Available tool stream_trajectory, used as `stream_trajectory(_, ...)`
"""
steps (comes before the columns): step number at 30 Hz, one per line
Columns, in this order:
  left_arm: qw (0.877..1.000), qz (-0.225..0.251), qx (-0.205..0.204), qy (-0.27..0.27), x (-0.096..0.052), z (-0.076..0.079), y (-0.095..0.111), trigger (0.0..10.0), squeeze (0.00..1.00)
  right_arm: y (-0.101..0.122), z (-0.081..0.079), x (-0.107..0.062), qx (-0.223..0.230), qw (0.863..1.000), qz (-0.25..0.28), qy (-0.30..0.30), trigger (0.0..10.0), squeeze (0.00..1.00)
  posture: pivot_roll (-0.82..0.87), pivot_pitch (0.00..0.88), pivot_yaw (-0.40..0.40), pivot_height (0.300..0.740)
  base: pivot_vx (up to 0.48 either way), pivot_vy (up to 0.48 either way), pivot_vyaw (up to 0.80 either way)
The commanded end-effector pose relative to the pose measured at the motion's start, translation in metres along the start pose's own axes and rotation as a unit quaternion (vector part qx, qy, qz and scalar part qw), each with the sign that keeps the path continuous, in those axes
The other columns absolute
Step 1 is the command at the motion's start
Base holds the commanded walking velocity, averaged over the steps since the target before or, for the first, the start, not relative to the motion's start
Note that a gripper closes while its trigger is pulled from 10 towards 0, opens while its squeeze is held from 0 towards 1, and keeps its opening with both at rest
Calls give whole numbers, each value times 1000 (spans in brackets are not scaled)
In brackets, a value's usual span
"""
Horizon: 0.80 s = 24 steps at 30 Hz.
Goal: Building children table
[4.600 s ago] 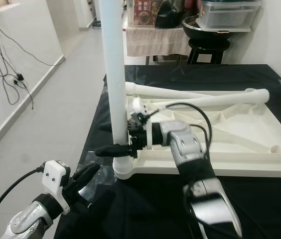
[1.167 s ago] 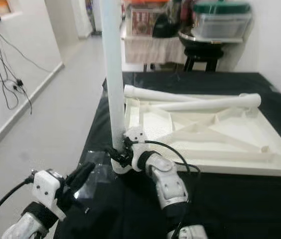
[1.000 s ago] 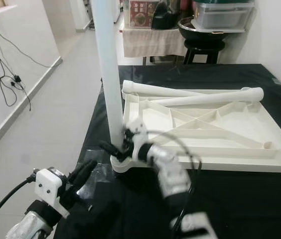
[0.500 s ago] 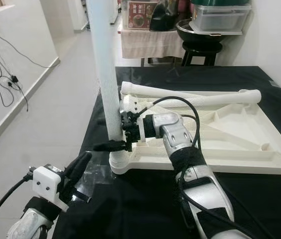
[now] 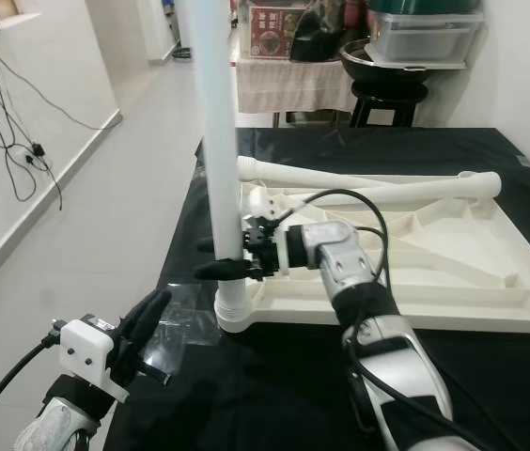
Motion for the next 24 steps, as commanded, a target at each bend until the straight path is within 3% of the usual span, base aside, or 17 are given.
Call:
stream_trajectory(1, 1000, -13, -15, -6, -4, 1, -5, 10000, 0, -23, 0, -4, 17, 998, -20, -48, 0, 0, -9, 40, 15, 740, 0, 0, 0)
stream_trajectory(2, 1000, -13, -15, -6, -4, 1, -5, 10000, 0, -23, 0, -4, 17, 998, -20, -48, 0, 0, -9, 40, 15, 740, 0, 0, 0)
stream_trajectory(3, 1000, -13, -16, -7, -5, 1, -4, 10000, 0, -38, 4, 8, 30, 990, -21, -135, 0, 0, -5, 51, 2, 740, 0, 0, 0)
stream_trajectory(4, 1000, -13, -16, -7, -5, 1, -4, 10000, 0, -38, 4, 8, 30, 990, -21, -135, 0, 0, -5, 51, 2, 740, 0, 0, 0)
stream_trajectory(5, 1000, -13, -16, -7, -6, 1, -3, 10000, 0, -47, 12, 15, 43, 970, -13, -239, 0, 0, -7, 53, 1, 740, 0, 0, 0)
stream_trajectory(7, 1000, -13, -16, -7, -6, 1, -3, 10000, 0, -47, 12, 15, 43, 970, -13, -239, 0, 0, -7, 53, 1, 740, 0, 0, 0)
stream_trajectory(8, 1000, -12, -18, -8, -7, 1, -2, 10000, 0, -72, -3, 21, 103, 944, -21, -312, 0, 0, -2, 79, 11, 740, 0, 0, 0)
stream_trajectory(9, 1000, -12, -18, -8, -7, 1, -2, 10000, 0, -72, -3, 21, 103, 944, -21, -312, 0, 0, -2, 79, 11, 740, 0, 0, 0)
stream_trajectory(10, 1000, -14, -20, -15, -7, 2, -3, 10000, 0, -82, -18, 31, 106, 938, -36, -329, 0, 0, -15, 69, 27, 740, 0, 0, 0)
stream_trajectory(13, 1000, -14, -20, -15, -7, 2, -3, 10000, 0, -82, -18, 31, 106, 938, -36, -329, 0, 0, -15, 69, 27, 740, 0, 0, 0)
stream_trajectory(17, 998, -32, -38, -24, -15, 11, -4, 10000, 0, -74, 6, 27, 109, 922, -22, -370, 0, 0, -8, 68, 34, 740, 0, 0, 0)
stream_trajectory(18, 998, -32, -38, -24, -15, 11, -4, 10000, 0, -74, 6, 27, 109, 922, -22, -370, 0, 0, -8, 68, 34, 740, 0, 0, 0)
stream_trajectory(19, 998, -38, -42, -21, -18, 13, -4, 10000, 0, -69, 8, 25, 108, 921, -18, -375, 10000, 0, -10, 70, 36, 740, 0, 0, 0)
stream_trajectory(21, 998, -44, -46, -17, -21, 13, -6, 10000, 0, -63, 8, 24, 103, 924, -11, -368, 10000, 0, -6, 72, 34, 740, 0, 0, 0)
stream_trajectory(22, 997, -49, -53, -9, -24, 11, -8, 10000, 0, -56, 9, 22, 96, 927, -3, -364, 10000, 1000, -6, 71, 35, 740, 0, 0, 0)
stream_trajectory(24, 997, -52, -59, -3, -26, 9, -9, 10000, 0, -48, 9, 22, 92, 931, 9, -352, 10000, 1000, -6, 71, 35, 740, 0, 0, 0)
Point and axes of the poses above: a point about 5 cm out from each wrist's last joint towards the gripper, its own x axis pointing out of the wrist towards the gripper, its own y axis along the axis of the wrist's last joint, z = x × y, the point moved 6 cm from there along x, pointing out of the wrist towards the gripper, and after that the axes turned 3 degrees about x, right-handed, at the moved point
